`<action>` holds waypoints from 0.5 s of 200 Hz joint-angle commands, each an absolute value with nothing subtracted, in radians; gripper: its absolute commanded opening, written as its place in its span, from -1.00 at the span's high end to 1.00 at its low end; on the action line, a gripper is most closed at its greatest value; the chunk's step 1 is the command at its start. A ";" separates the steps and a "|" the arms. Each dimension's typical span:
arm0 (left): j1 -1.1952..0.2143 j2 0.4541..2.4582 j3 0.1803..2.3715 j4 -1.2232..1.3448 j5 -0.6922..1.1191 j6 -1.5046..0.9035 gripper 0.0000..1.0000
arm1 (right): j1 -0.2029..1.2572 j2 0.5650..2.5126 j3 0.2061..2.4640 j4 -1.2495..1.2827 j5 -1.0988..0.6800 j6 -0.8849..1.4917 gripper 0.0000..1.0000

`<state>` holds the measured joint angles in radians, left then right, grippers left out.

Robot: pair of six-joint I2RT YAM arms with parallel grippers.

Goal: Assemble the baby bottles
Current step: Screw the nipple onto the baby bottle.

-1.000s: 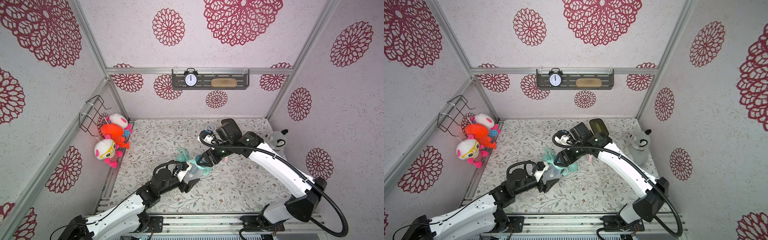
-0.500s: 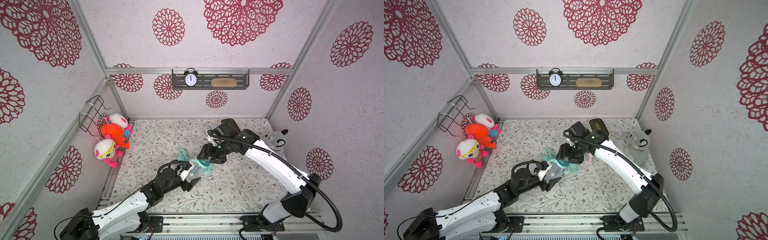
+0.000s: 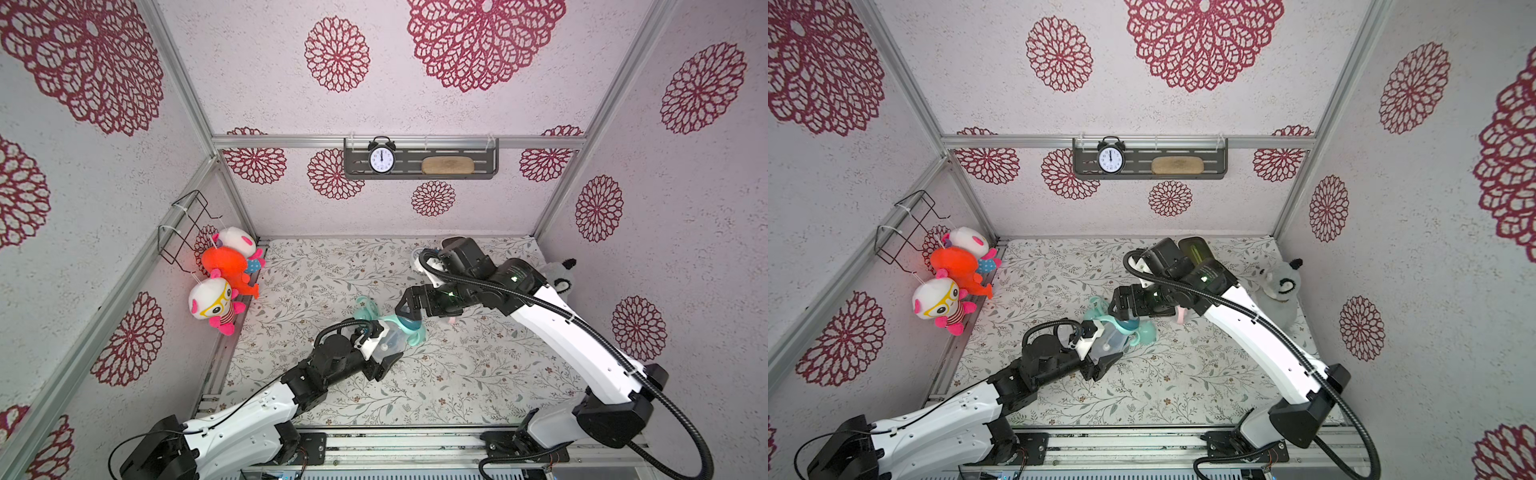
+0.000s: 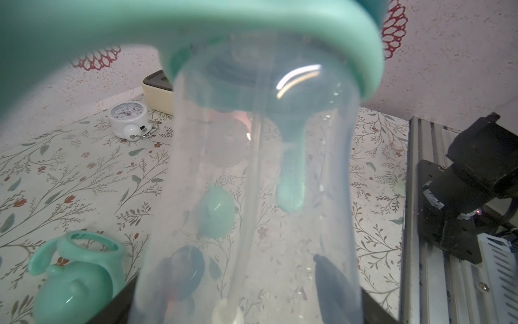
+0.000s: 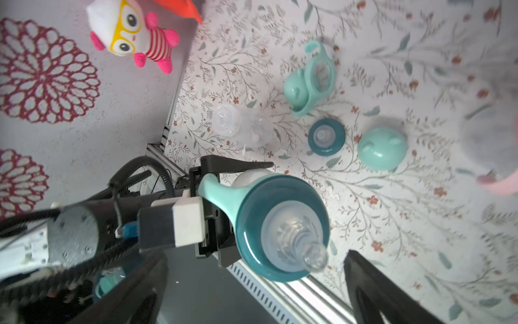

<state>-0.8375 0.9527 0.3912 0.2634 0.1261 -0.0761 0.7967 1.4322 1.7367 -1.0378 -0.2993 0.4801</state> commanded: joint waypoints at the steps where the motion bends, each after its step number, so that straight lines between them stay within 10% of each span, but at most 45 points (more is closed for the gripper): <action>1: -0.817 0.915 0.420 0.292 0.221 -0.082 1.00 | 0.790 1.358 1.725 -0.997 -0.323 0.215 -0.93; 100: -0.712 0.845 0.423 0.284 0.557 -0.187 1.00 | 0.747 1.357 1.632 -0.997 -0.632 -0.079 -0.82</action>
<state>-0.7238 0.8627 0.3912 0.2493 0.4416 -0.1623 0.7586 1.3544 1.6089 -1.0035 -0.5323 -0.0071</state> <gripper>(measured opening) 0.809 0.912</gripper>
